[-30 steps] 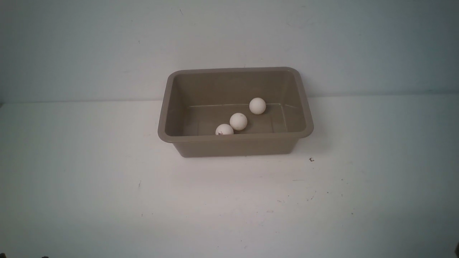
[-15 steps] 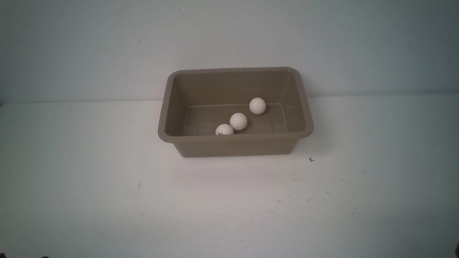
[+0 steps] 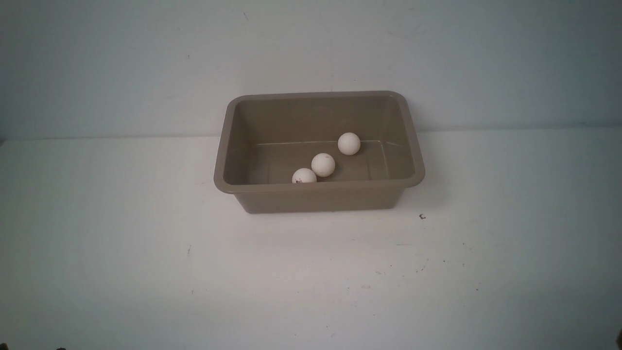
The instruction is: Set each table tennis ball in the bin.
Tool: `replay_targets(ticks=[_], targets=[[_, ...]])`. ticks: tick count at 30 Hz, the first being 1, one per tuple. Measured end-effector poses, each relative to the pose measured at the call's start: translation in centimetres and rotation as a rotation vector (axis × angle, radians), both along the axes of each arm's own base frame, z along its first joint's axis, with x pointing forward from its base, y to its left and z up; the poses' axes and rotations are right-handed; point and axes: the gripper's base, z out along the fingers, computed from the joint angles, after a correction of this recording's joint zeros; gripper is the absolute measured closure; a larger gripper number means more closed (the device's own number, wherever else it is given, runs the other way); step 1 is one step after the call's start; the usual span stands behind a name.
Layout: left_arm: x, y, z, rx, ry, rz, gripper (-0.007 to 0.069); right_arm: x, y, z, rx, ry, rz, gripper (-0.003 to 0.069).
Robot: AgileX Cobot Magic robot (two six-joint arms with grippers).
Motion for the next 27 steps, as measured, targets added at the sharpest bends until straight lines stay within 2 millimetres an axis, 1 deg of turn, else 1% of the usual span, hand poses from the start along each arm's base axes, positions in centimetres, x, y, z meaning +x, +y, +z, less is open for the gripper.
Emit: replay_targets(ticks=[27], targets=[[0.0, 0.0, 0.0, 0.0, 0.0, 0.0, 0.0188, 0.0, 0.0, 0.0, 0.0, 0.0, 0.0, 0.0074]])
